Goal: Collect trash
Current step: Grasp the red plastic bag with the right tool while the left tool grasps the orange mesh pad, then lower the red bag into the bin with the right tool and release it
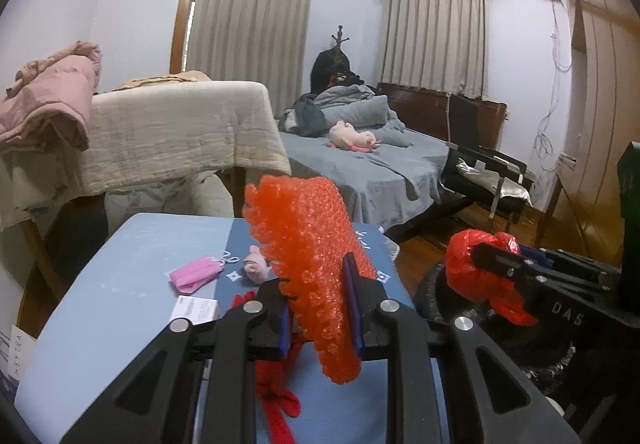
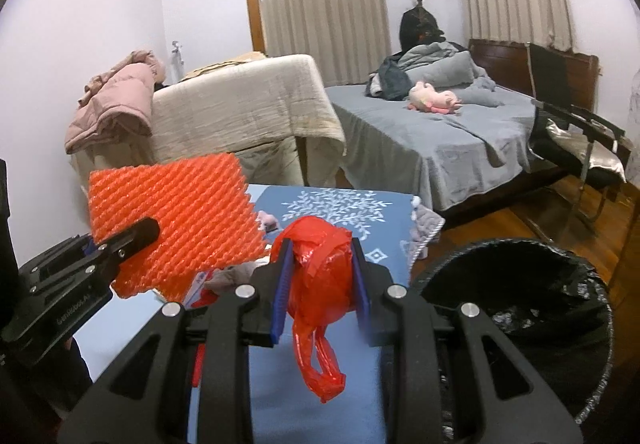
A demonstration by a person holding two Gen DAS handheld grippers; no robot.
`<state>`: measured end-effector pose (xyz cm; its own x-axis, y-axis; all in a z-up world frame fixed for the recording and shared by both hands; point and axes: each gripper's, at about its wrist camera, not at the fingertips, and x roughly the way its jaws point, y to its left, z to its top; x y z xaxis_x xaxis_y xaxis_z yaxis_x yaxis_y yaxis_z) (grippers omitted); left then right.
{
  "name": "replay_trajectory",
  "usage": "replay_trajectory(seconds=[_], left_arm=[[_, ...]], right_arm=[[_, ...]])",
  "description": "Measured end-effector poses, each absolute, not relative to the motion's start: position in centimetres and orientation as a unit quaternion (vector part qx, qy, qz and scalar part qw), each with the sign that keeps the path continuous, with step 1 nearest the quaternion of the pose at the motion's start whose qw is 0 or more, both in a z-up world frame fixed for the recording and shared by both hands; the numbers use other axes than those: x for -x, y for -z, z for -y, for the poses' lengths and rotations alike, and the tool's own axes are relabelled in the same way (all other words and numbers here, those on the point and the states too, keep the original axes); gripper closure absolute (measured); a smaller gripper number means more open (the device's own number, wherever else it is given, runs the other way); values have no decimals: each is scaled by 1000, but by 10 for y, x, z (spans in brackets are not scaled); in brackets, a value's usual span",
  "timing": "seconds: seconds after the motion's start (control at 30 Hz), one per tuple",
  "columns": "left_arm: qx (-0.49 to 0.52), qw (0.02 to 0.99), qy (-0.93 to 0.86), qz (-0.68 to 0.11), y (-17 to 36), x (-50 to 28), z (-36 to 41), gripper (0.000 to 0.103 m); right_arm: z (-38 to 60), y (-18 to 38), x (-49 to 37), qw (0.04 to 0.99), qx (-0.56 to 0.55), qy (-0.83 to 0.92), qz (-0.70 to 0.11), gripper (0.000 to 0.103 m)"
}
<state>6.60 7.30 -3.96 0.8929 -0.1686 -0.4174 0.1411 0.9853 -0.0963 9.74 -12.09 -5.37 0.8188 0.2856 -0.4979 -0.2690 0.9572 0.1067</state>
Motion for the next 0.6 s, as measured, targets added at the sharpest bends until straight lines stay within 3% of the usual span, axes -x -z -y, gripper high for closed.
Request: replay_trajectory(seconds=[0.6], left_arm=[[2, 967, 145, -211, 43, -68, 3, 81]], right_arm=[[199, 55, -81, 964, -35, -64, -255, 76]])
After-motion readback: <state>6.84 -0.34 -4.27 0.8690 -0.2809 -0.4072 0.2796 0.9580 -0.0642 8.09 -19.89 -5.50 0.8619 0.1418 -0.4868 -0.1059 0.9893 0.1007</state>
